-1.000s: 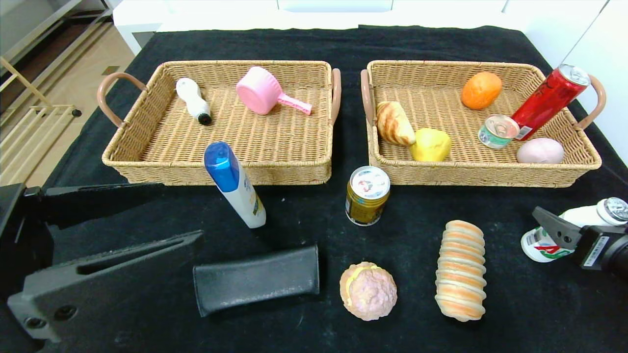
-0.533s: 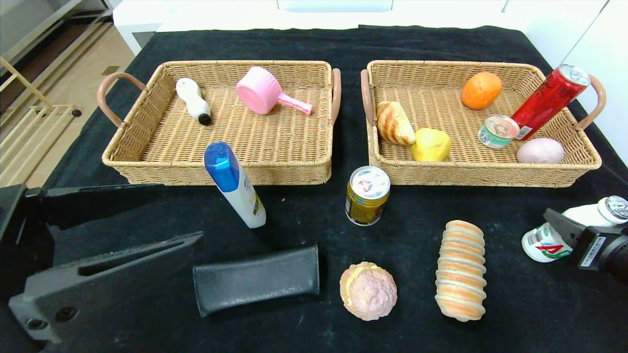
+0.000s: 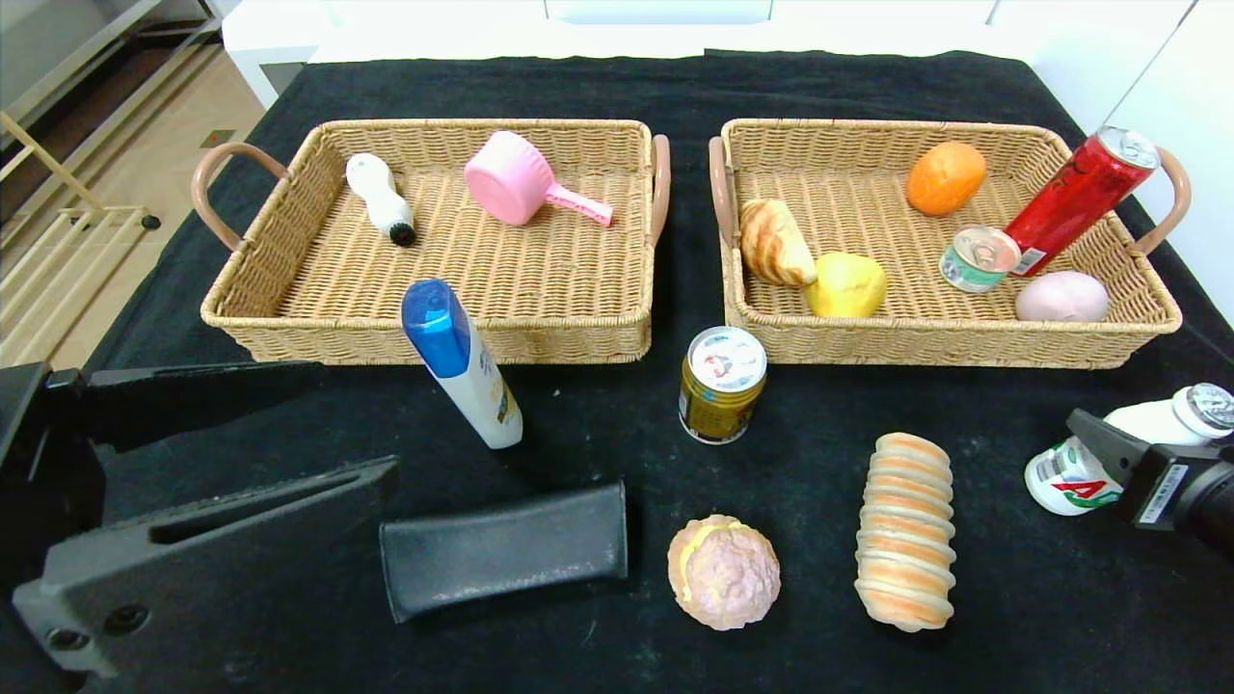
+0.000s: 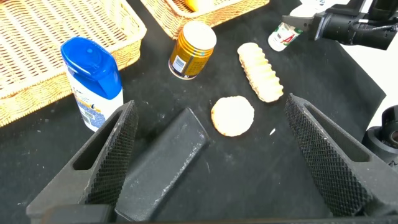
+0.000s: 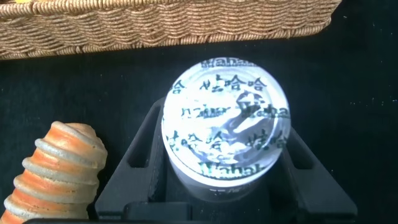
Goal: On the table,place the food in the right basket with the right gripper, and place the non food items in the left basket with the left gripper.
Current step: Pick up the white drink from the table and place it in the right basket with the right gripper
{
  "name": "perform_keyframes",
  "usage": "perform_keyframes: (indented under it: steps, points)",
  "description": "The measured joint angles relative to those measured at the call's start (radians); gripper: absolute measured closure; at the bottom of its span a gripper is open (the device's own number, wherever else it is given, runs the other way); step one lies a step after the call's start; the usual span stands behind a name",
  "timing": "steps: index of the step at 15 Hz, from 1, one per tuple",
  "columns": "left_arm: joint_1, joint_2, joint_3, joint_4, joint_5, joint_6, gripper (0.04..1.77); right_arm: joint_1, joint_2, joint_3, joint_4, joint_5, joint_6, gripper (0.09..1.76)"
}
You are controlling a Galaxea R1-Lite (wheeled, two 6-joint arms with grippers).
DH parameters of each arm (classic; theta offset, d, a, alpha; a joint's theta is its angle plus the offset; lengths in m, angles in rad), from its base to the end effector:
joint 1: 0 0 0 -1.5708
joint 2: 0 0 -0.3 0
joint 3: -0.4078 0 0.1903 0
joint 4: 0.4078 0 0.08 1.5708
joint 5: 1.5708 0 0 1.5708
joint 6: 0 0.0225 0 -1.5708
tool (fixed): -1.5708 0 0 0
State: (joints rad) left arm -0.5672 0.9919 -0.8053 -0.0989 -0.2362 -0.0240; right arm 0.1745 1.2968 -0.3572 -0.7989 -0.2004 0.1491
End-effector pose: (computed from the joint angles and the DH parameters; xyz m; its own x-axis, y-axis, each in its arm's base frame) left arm 0.1009 -0.0705 0.2839 0.6911 -0.7177 -0.0852 0.7170 0.6957 -0.0444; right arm 0.1819 0.0275 0.1780 0.9901 -0.0276 -0.1374 0.0442 0.9919 0.1195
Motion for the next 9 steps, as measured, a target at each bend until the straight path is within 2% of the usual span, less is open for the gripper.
perform_keyframes:
  steps: [9]
  points:
    - [0.0, -0.001, 0.001, 0.0, 0.001, 0.003, 0.09, 0.016, -0.066, -0.018, 0.026, 0.008, -0.023, 0.93]
